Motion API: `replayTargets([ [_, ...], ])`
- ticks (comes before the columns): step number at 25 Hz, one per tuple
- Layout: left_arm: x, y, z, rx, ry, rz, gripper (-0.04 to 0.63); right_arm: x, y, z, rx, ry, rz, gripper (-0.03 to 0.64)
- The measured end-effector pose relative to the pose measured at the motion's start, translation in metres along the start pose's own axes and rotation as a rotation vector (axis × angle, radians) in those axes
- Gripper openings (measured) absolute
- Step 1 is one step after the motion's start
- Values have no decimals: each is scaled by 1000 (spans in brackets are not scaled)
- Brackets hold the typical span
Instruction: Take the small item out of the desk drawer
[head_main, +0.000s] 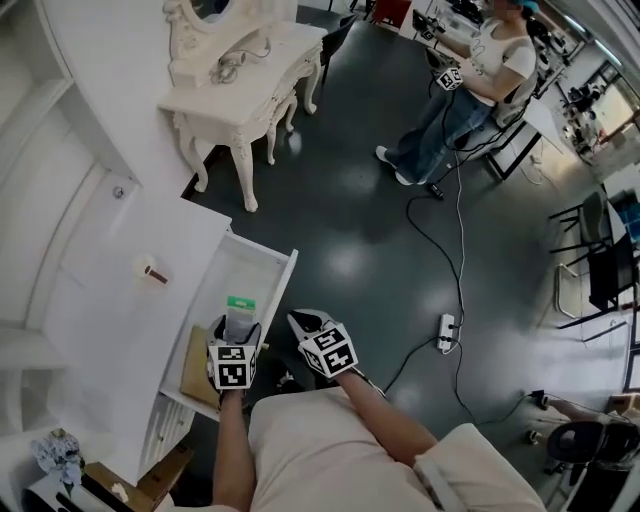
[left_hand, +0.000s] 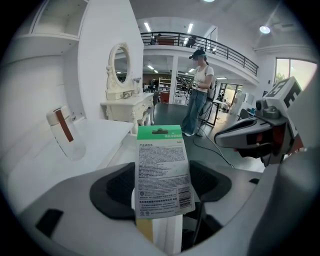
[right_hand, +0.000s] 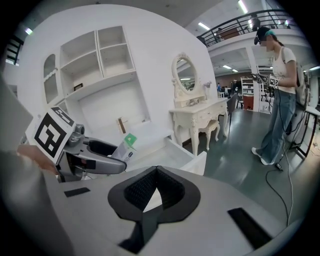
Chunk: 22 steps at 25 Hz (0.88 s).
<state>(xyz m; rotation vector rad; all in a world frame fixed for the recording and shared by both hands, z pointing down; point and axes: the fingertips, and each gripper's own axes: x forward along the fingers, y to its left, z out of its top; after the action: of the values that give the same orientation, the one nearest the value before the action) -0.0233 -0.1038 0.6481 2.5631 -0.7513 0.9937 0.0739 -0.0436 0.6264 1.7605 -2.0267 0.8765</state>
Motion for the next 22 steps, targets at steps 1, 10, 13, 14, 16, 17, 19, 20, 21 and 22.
replayTargets([
  [1,-3,-2,-1,9,-5,-2,356,-1,3,-1,4,-6,-4,25],
  [10,-26,-10,-4,44,-53,5,355,-12,14,-2,25,-44,-14,25],
  [13,-33,-5,-11,45,-51,0,354,-3,23,-3,24,-45,-3,25],
  [14,-33,-4,-16,41,-46,-1,355,-1,25,-3,25,-44,1,25],
  [16,-32,0,-24,32,-43,5,356,2,30,-3,27,-49,9,25],
  [17,-31,2,-25,31,-48,10,355,4,32,-3,25,-51,14,25],
  [19,-33,5,-25,32,-64,16,356,7,37,-6,18,-49,24,25],
  [20,-35,6,-25,32,-68,17,356,8,39,-9,16,-44,28,25],
  [21,-36,6,-26,30,-70,18,354,8,41,-11,15,-40,32,25],
  [22,-38,6,-27,28,-70,19,356,8,42,-13,17,-37,35,25],
])
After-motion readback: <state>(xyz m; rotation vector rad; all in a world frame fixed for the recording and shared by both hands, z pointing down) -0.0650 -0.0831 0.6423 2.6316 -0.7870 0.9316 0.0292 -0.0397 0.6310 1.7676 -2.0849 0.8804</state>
